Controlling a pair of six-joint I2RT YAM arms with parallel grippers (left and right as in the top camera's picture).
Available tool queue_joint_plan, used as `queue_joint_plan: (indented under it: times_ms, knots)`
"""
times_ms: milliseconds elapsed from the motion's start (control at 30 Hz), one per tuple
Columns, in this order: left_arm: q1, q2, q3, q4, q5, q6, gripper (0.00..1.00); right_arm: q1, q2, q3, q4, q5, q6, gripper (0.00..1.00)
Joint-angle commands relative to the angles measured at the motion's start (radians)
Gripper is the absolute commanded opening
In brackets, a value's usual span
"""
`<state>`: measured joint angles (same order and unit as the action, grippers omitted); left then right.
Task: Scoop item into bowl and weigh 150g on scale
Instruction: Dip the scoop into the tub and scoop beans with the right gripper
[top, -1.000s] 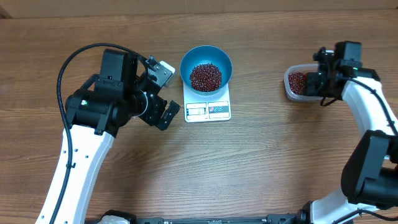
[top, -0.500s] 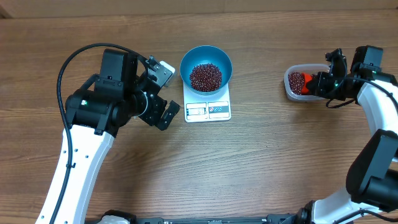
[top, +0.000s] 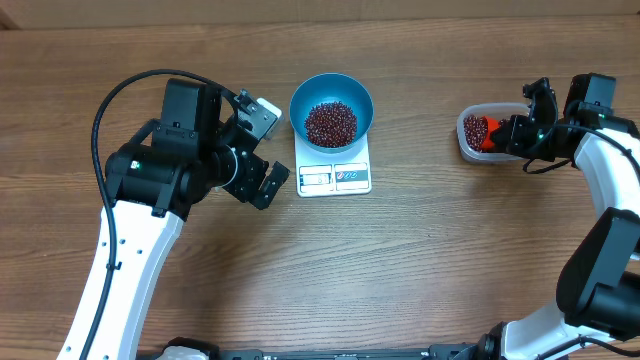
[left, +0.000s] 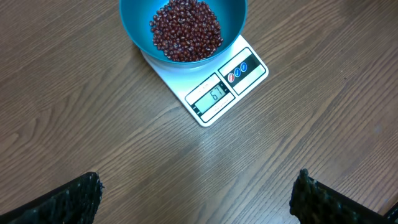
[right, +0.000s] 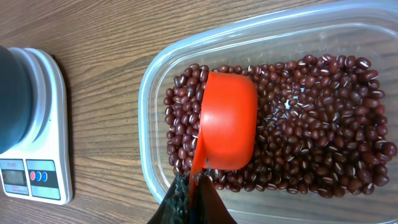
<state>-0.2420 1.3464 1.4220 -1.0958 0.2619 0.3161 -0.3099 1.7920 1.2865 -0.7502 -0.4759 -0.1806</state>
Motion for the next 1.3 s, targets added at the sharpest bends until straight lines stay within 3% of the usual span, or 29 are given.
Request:
queue_joint_plan:
  times_ms: [0, 333, 1267]
  knots:
    - [0.000, -0.010, 0.021, 0.000, 0.019, -0.010, 1.00, 0.000, 0.006, 0.022, 0.007, -0.049, 0.028, 0.04]
    - [0.000, -0.010, 0.021, -0.001, 0.019, -0.010, 1.00, -0.047, 0.011, 0.022, 0.011, -0.055, 0.085, 0.04]
    - [0.000, -0.010, 0.021, 0.000, 0.019, -0.010, 1.00, -0.264, 0.103, 0.022, 0.014, -0.428, 0.191, 0.04]
